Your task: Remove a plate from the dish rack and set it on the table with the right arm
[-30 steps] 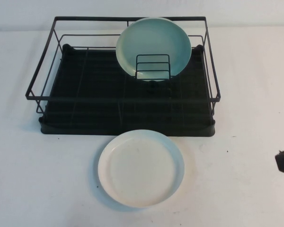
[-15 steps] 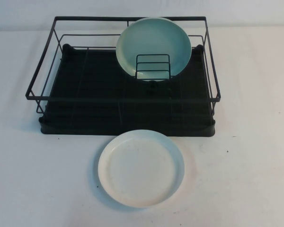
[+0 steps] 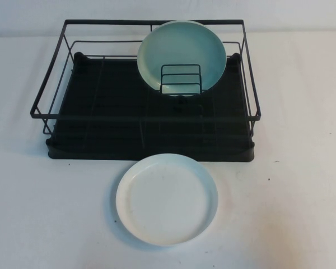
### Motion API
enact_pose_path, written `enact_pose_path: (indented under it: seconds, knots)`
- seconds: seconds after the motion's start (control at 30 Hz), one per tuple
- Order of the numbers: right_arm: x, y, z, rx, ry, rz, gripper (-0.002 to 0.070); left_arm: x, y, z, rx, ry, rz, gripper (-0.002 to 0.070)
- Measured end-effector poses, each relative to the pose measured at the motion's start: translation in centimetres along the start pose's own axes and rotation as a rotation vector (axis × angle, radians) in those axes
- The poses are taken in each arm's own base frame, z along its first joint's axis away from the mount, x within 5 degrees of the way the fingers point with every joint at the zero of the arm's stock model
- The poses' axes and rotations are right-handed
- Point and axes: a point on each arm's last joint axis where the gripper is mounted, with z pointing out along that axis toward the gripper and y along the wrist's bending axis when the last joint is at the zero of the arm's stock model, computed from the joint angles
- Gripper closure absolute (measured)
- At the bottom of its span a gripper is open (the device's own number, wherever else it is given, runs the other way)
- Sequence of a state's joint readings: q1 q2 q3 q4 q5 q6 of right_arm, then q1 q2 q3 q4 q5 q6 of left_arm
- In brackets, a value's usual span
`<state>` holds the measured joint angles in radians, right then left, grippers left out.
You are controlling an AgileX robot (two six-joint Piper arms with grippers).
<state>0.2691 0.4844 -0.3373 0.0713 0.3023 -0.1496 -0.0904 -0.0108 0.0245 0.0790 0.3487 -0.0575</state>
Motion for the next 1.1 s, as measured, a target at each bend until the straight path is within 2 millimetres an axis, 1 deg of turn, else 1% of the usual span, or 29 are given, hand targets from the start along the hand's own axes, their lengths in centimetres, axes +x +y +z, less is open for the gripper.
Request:
enact_pose_path:
  seconds: [0.1, 0.23, 0.33, 0.43, 0.6, 0.67, 0.97, 1.1]
  knots:
    - [2.6, -0.9, 0.1, 0.118, -0.102, 0.029, 0.0694, 0.0, 0.0, 0.0, 0.000, 0.000, 0.000, 0.0679]
    - [5.6, -1.5, -0.2, 0.235, -0.189, 0.050, 0.0694, 0.0, 0.0, 0.0, 0.000, 0.000, 0.000, 0.0679]
    - [7.2, -1.6, -0.6, 0.288, -0.249, 0.064, 0.0694, 0.0, 0.0, 0.0, 0.000, 0.000, 0.000, 0.0679]
    - [7.4, -1.5, -1.3, 0.314, -0.296, 0.070, 0.0694, 0.0, 0.0, 0.0, 0.000, 0.000, 0.000, 0.0679]
    - [7.9, -1.1, -2.2, 0.310, -0.335, 0.091, 0.0694, 0.0, 0.0, 0.0, 0.000, 0.000, 0.000, 0.0679]
    - [8.3, -0.9, -2.2, 0.300, -0.306, 0.099, 0.0694, 0.0, 0.0, 0.0, 0.000, 0.000, 0.000, 0.0679]
    - [10.4, -0.4, -1.7, 0.243, -0.072, 0.142, 0.0694, 0.0, 0.0, 0.0, 0.000, 0.000, 0.000, 0.0679]
    - [10.5, -0.3, -1.7, 0.237, -0.067, 0.158, 0.0694, 0.0, 0.0, 0.0, 0.000, 0.000, 0.000, 0.0679]
